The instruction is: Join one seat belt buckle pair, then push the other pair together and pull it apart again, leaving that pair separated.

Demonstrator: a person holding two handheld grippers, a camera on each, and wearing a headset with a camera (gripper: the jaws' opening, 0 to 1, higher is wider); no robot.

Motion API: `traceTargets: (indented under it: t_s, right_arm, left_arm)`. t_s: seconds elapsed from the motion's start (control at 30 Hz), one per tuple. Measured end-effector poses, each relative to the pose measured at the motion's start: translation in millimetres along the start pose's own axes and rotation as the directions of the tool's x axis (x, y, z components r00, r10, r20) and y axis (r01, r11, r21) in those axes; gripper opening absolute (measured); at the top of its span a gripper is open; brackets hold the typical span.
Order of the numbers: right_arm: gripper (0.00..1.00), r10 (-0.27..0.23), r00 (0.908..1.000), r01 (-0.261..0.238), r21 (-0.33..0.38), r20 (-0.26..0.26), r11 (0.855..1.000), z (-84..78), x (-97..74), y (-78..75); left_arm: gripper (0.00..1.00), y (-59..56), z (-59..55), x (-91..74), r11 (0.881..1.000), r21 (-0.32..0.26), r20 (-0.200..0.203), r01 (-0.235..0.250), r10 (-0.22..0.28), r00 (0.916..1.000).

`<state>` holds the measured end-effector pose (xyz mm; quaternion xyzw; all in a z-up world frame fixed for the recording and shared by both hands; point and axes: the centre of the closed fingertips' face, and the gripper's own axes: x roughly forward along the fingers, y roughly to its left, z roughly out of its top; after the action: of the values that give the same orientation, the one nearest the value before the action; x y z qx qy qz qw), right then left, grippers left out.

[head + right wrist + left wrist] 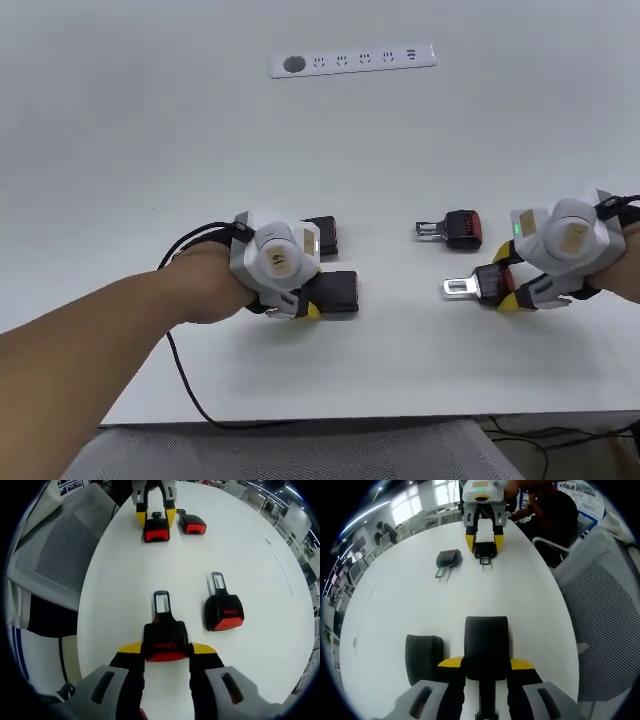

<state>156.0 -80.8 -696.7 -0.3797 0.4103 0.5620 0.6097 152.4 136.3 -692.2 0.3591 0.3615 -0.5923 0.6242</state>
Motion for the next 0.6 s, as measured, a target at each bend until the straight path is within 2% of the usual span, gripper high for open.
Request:
traceTargets:
  t_s: [0.6]
  right_arm:
    - [0.33, -0.022, 0.9997, 0.021, 0.031, 0.006, 0.999, 2.4, -1.8, 3.3]
  left_arm:
    - [0.33, -2.0, 0.2, 1.4, 1.000, -0.021, -0.007, 0.022, -0.022, 0.9997]
